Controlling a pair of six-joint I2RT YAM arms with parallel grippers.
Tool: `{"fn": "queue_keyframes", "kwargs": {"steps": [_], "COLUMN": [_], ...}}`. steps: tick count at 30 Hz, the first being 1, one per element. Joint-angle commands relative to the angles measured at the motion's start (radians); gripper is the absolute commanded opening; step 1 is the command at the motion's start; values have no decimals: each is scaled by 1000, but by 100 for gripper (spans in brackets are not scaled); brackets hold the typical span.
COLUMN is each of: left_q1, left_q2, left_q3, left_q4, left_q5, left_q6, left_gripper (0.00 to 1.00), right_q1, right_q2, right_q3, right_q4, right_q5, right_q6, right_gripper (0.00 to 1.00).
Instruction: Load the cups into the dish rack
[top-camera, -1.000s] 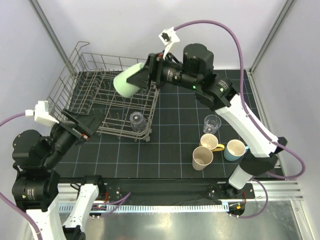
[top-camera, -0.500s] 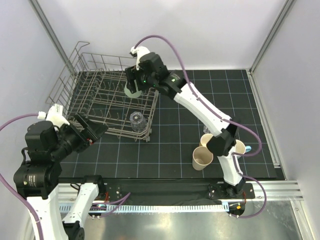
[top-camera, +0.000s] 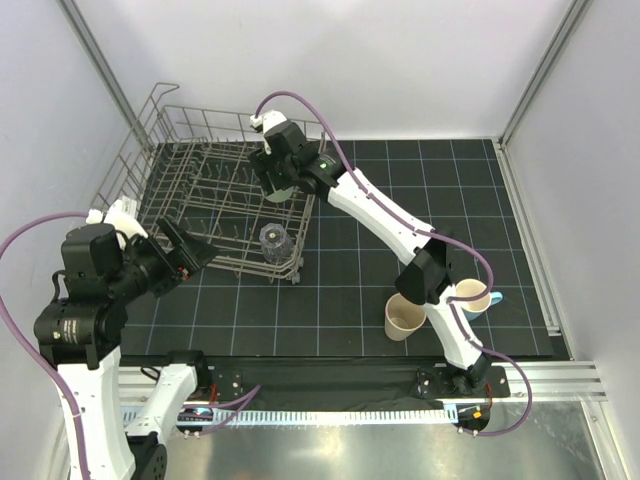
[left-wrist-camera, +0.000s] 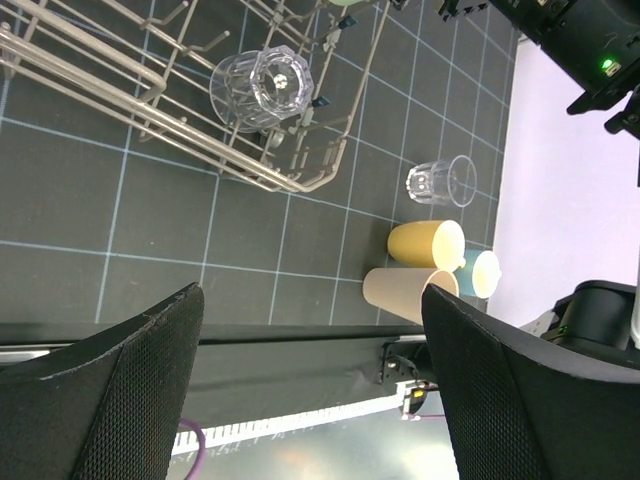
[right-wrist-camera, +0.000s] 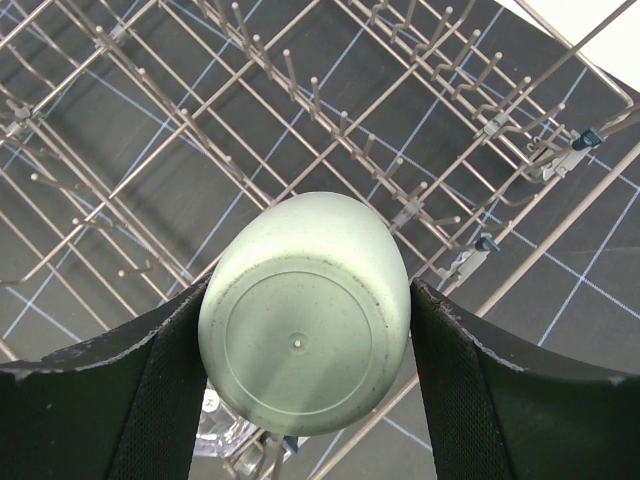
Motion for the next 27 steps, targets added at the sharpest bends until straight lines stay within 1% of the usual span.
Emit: {"fn": "queue_keyframes", "kwargs": {"steps": [1, 11, 18, 22, 27], "left_q1": [-1, -1, -1, -1, -1], "left_q2": [18, 58, 83, 89, 97], "left_q3": [-3, 11, 14, 19, 22], "left_q4": [2, -1, -1, -3, -9], "left_q5": [20, 18, 26, 29, 29], "left_q6": [40, 76, 94, 102, 106], "left_gripper": [86, 86, 86, 87, 87], "right_q1": [-14, -25, -26, -28, -28], "right_q2": [8, 47, 33, 24, 28], "right_q3": [23, 9, -53, -120, -161], "right_q4": [72, 62, 80, 120, 154], "right_q5": [20, 23, 22, 8, 0], "right_q6": [-18, 3, 13, 20, 25], "right_gripper": [4, 4, 4, 4, 4]}}
